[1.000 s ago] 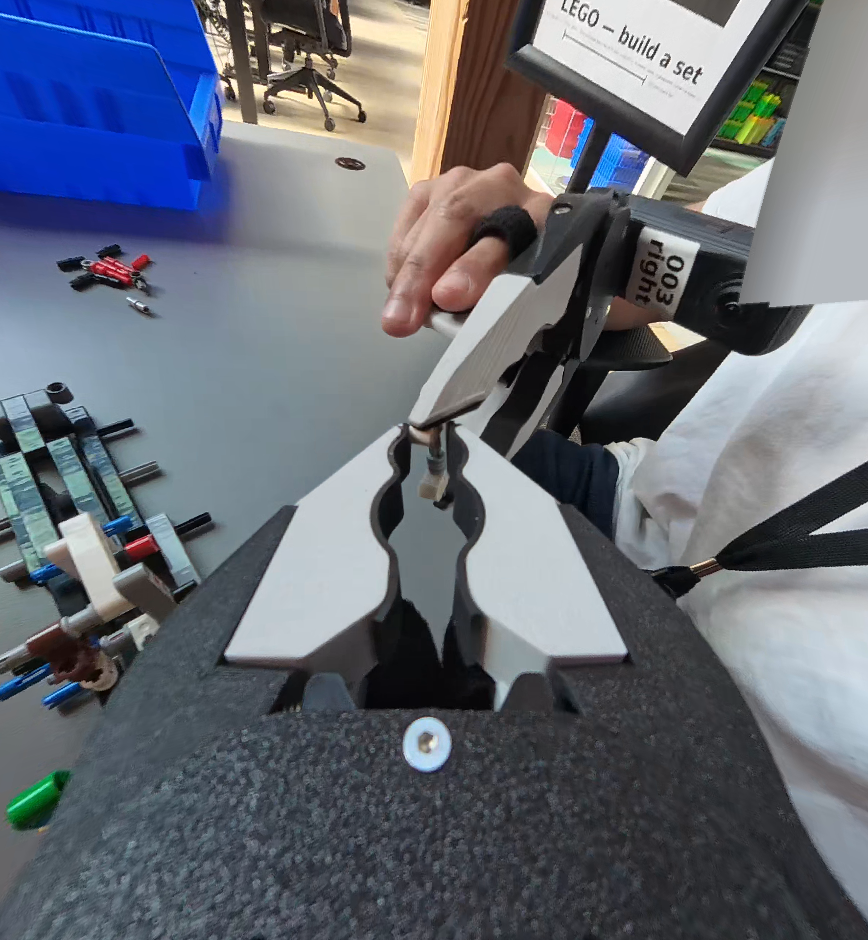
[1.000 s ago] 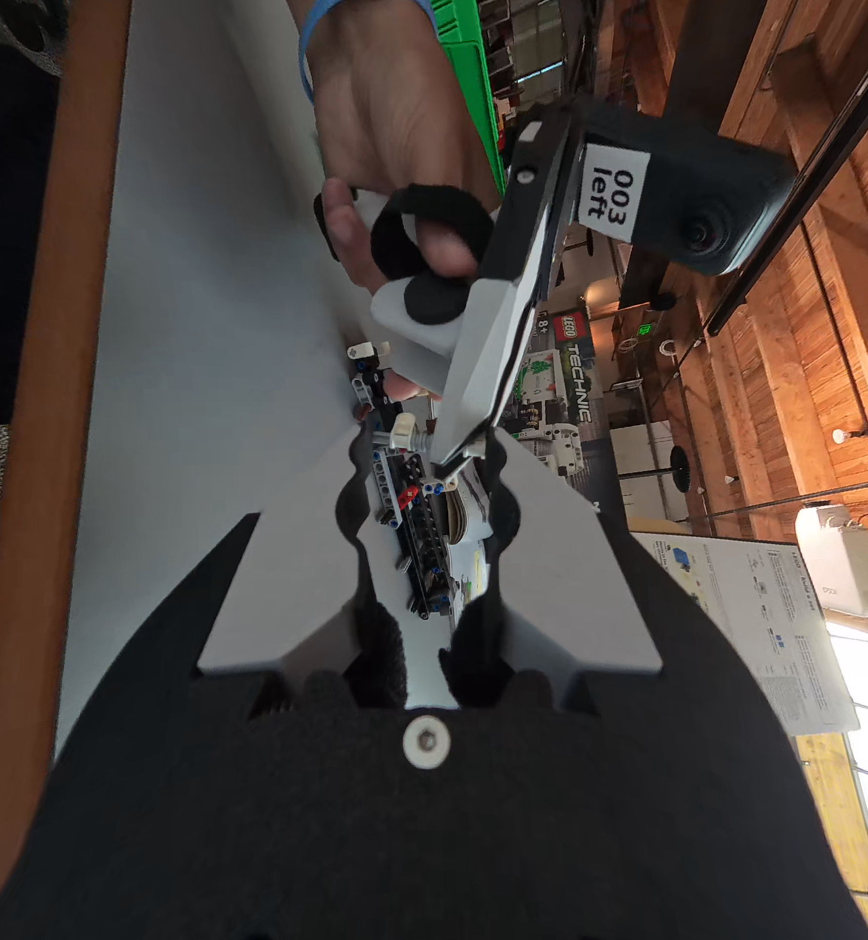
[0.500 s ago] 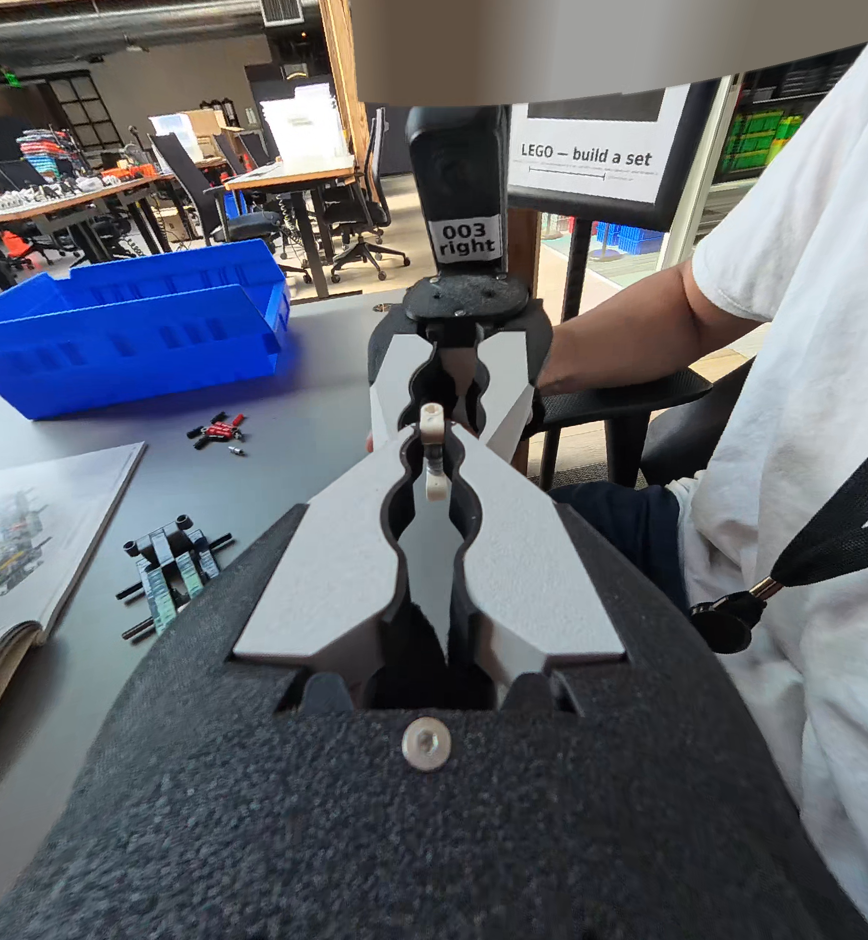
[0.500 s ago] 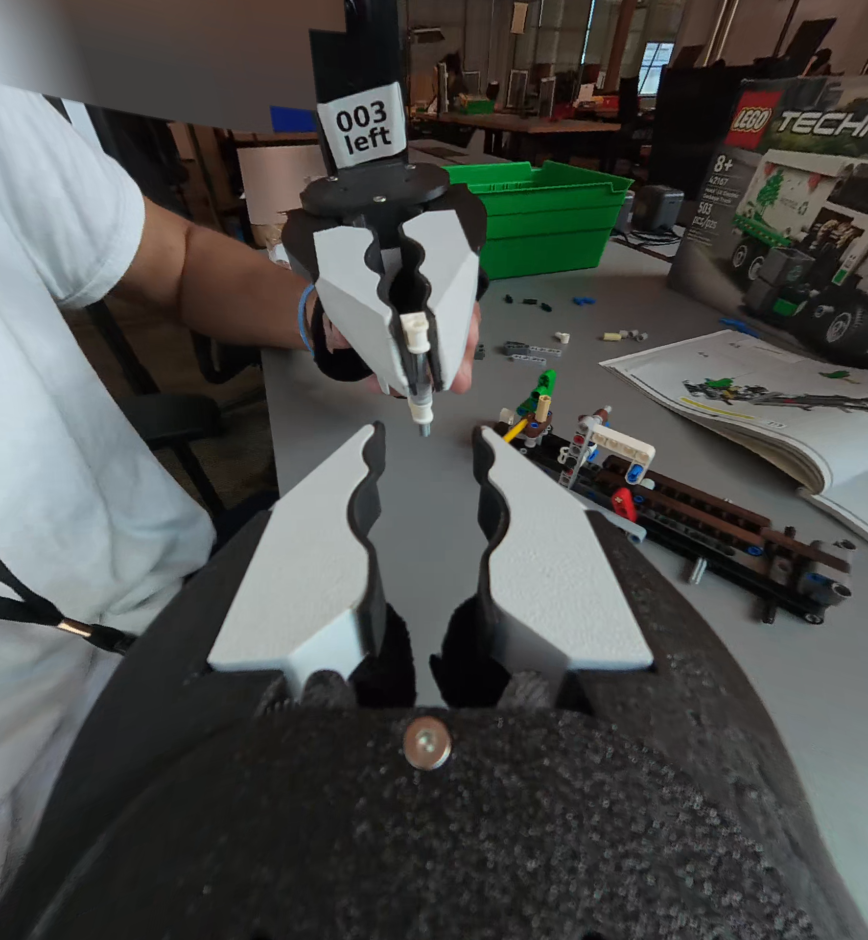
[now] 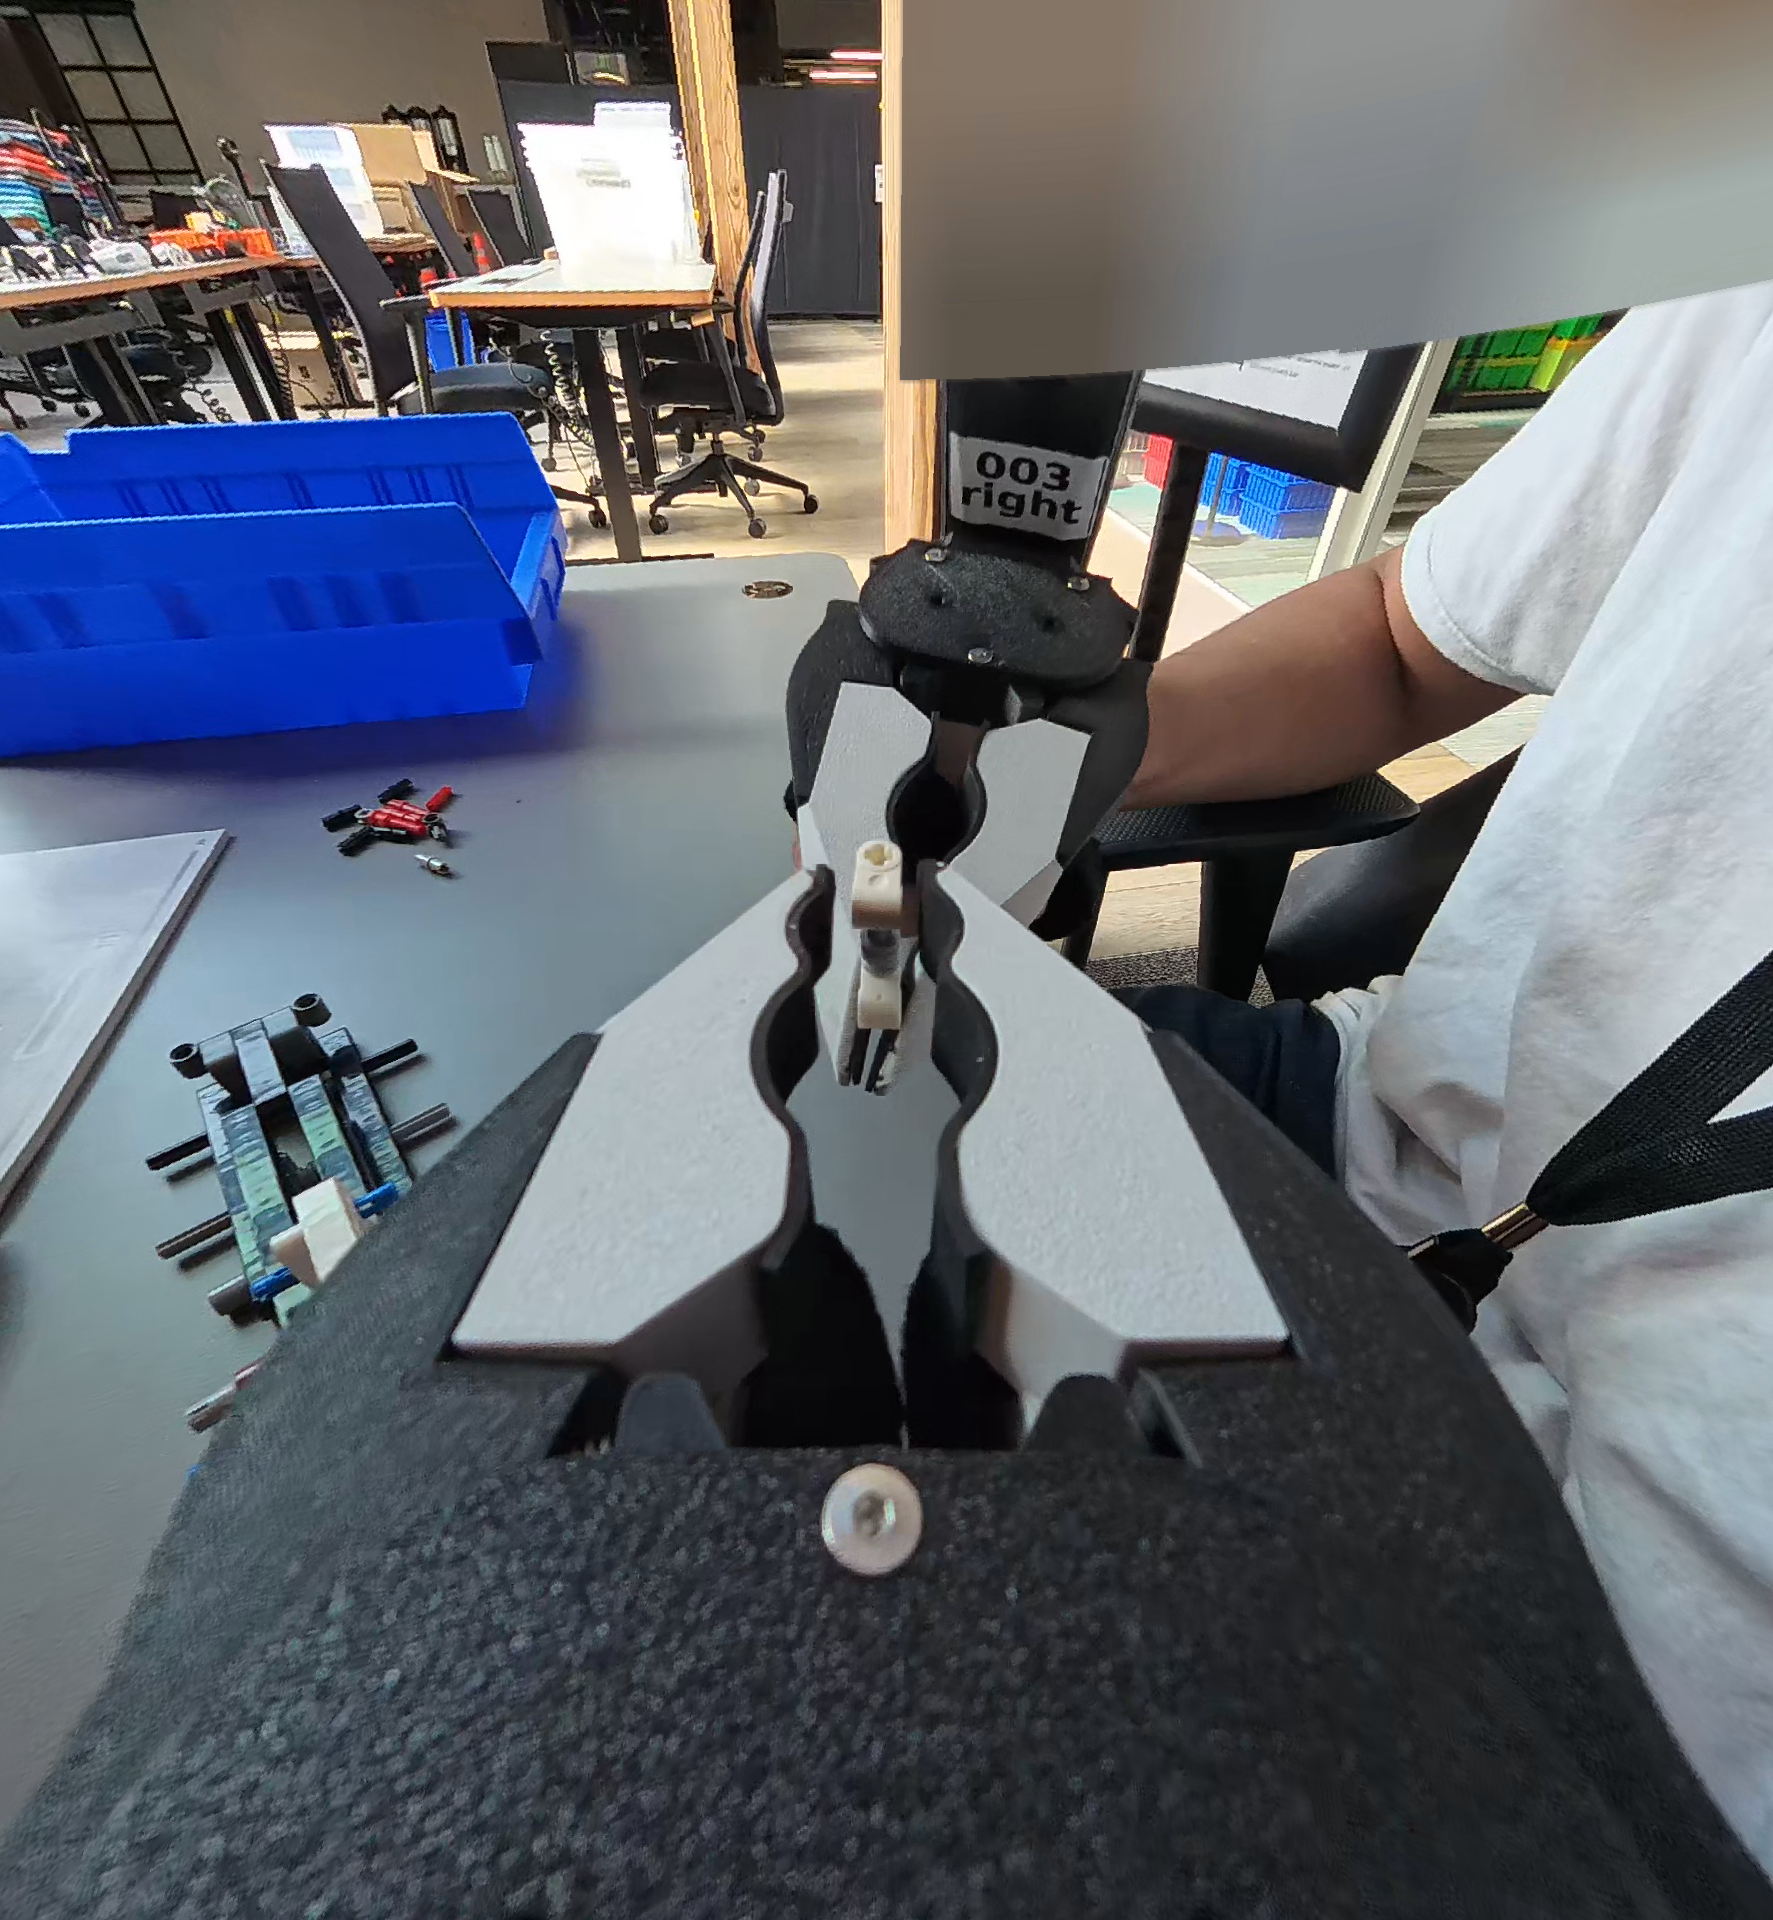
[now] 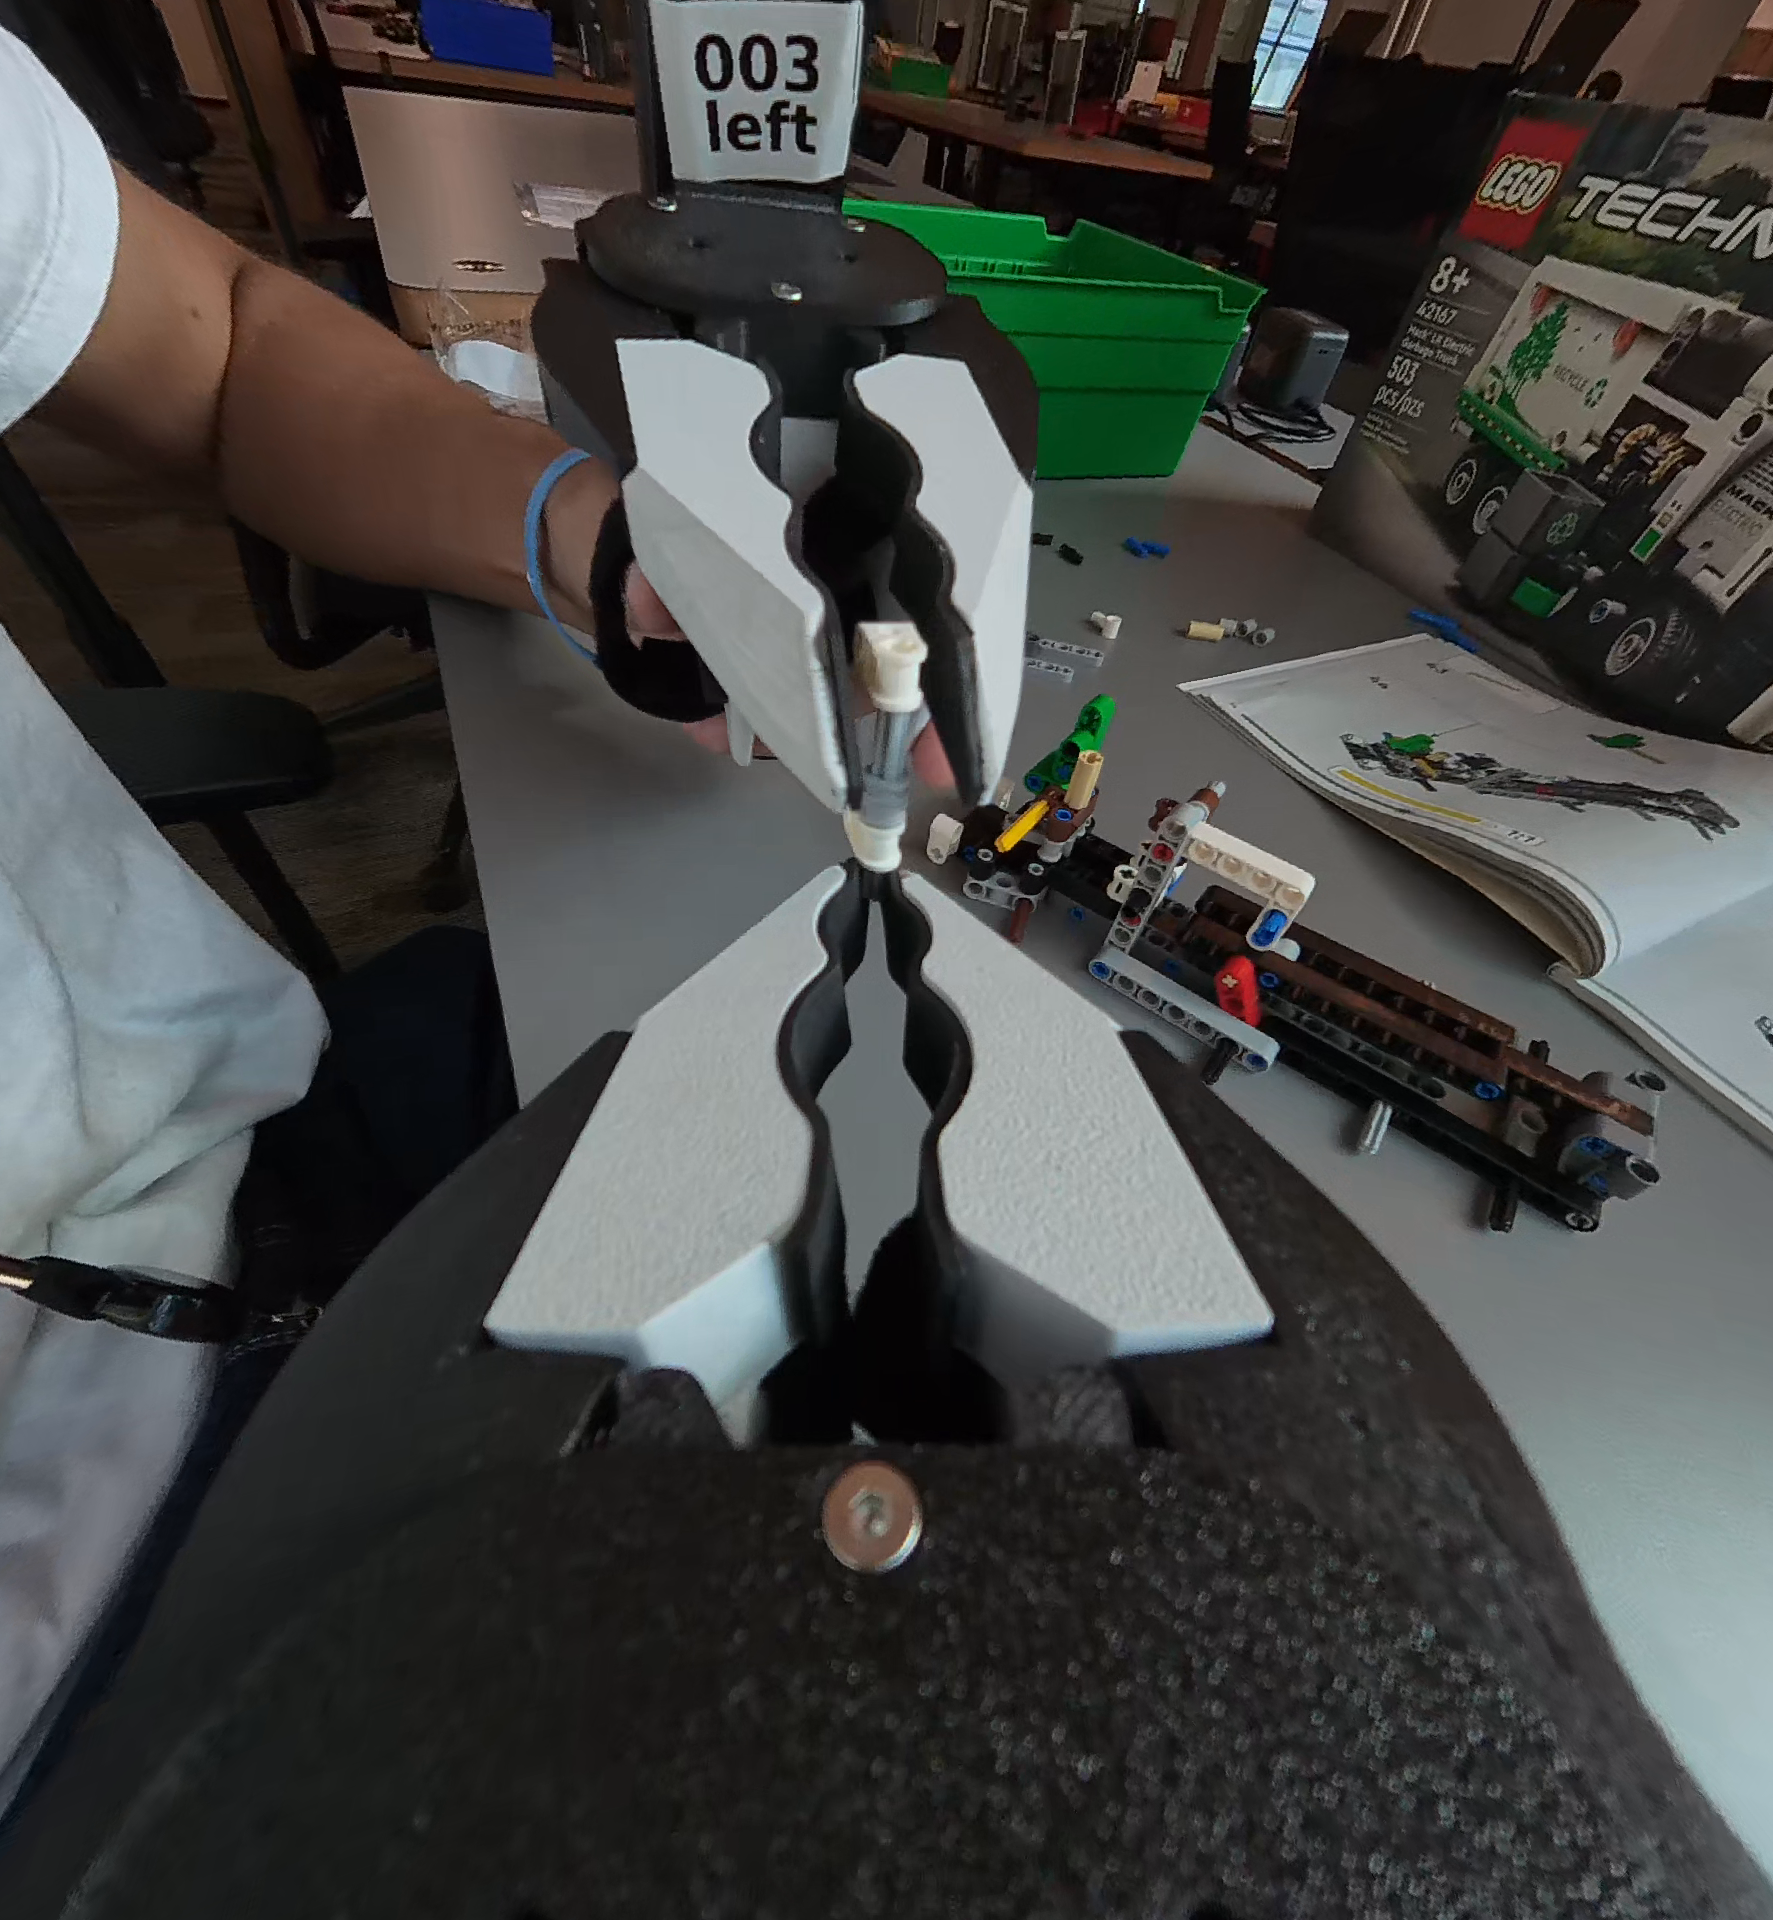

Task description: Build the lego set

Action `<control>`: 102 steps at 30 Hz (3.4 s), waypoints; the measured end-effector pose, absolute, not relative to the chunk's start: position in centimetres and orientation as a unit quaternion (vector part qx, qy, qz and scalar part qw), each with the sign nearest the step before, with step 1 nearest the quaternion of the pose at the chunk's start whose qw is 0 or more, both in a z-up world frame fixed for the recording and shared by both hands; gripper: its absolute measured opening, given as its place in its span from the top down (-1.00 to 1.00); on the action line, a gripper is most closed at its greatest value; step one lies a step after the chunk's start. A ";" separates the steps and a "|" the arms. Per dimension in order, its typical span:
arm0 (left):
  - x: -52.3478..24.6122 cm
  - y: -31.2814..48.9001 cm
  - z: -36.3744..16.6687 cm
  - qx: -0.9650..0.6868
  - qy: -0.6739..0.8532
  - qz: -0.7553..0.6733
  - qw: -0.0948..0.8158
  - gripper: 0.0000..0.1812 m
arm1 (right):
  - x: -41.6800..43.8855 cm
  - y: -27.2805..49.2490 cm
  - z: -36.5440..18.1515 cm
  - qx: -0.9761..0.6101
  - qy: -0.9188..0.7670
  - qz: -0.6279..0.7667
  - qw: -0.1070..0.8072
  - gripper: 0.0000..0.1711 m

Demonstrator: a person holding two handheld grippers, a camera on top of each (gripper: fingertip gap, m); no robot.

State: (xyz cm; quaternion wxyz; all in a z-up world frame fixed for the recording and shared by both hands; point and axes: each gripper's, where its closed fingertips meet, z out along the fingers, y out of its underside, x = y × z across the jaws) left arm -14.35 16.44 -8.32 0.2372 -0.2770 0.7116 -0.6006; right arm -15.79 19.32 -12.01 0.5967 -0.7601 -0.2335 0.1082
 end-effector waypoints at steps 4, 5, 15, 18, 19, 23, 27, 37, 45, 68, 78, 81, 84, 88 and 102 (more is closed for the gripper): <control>-14.3 16.8 -8.1 -0.279 0.708 -0.600 0.247 0.83 | -15.7 19.4 -12.3 -0.769 -0.226 0.111 0.588 0.98; -14.2 17.0 -7.9 -0.280 0.704 -0.601 0.253 0.85 | -15.7 19.4 -12.4 -0.771 -0.225 0.110 0.585 0.98; -14.8 16.8 -8.2 -0.266 0.730 -0.585 0.234 0.93 | -15.2 19.3 -12.4 -0.769 -0.244 0.063 0.587 0.98; -14.9 16.7 -8.6 -0.261 0.743 -0.571 0.229 0.93 | -15.4 19.1 -12.7 -0.773 -0.249 0.074 0.579 0.98; -14.9 16.8 -8.9 -0.265 0.748 -0.565 0.225 0.93 | -15.4 19.2 -12.9 -0.775 -0.248 0.077 0.575 0.99; -14.9 16.9 -9.6 -0.274 0.760 -0.552 0.207 0.93 | -15.6 19.1 -13.7 -0.790 -0.248 0.092 0.553 0.99; -14.6 17.2 -9.4 -0.255 0.760 -0.536 0.263 0.93 | -15.3 19.3 -13.7 -0.805 -0.199 0.162 0.535 0.96; -14.6 16.7 -8.7 -0.088 0.758 -0.326 0.559 0.94 | -15.6 18.8 -10.5 -0.741 -0.096 0.389 0.539 0.14; -14.6 16.3 -9.2 -0.058 0.754 -0.293 0.585 0.94 | -16.5 18.6 -10.0 -0.718 -0.086 0.434 0.537 0.36; -15.0 15.6 -9.1 -0.051 0.748 -0.301 0.589 0.93 | -16.3 17.8 -9.5 -0.706 -0.105 0.442 0.544 0.57; -15.0 15.8 -8.6 -0.066 0.739 -0.319 0.590 0.90 | -15.3 17.8 -9.2 -0.715 -0.123 0.389 0.568 0.55; -15.2 15.7 -8.3 -0.050 0.732 -0.309 0.605 0.94 | -14.7 17.6 -9.1 -0.721 -0.120 0.388 0.562 0.55; -15.2 15.5 -8.6 -0.036 0.730 -0.293 0.616 0.94 | -14.9 17.4 -9.4 -0.723 -0.120 0.398 0.551 0.54; -15.1 15.4 -8.6 -0.033 0.731 -0.282 0.620 0.94 | -15.0 17.3 -9.6 -0.715 -0.114 0.429 0.540 0.54; -15.4 15.4 -8.3 -0.039 0.734 -0.289 0.613 0.94 | -14.7 16.7 -8.8 -0.690 -0.110 0.467 0.542 0.59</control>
